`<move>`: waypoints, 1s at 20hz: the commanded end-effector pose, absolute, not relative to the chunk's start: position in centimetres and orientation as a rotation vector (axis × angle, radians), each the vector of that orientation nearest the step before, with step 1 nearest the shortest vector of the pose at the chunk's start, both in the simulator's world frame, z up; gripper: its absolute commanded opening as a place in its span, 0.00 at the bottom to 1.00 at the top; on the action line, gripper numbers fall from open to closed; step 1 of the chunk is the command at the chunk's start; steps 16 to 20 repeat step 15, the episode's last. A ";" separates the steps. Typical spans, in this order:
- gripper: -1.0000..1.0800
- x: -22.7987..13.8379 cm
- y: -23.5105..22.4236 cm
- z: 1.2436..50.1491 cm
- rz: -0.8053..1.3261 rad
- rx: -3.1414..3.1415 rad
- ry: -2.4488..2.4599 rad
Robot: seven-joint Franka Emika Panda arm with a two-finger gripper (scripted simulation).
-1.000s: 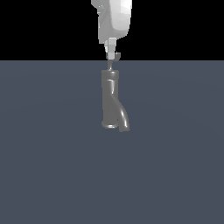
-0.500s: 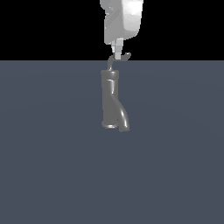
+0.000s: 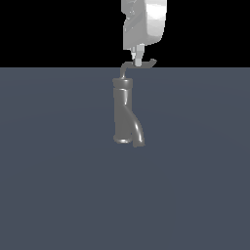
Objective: Turn on the faucet by rotating a designated handle.
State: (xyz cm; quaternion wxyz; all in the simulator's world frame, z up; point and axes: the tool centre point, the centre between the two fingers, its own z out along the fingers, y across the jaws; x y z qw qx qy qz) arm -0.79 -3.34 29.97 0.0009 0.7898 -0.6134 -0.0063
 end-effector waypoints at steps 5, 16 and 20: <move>0.00 1.1 -6.6 30.0 -0.002 2.448 -1.971; 0.00 3.0 -8.9 30.0 0.000 2.434 -1.987; 0.00 3.0 -8.9 30.0 0.000 2.434 -1.987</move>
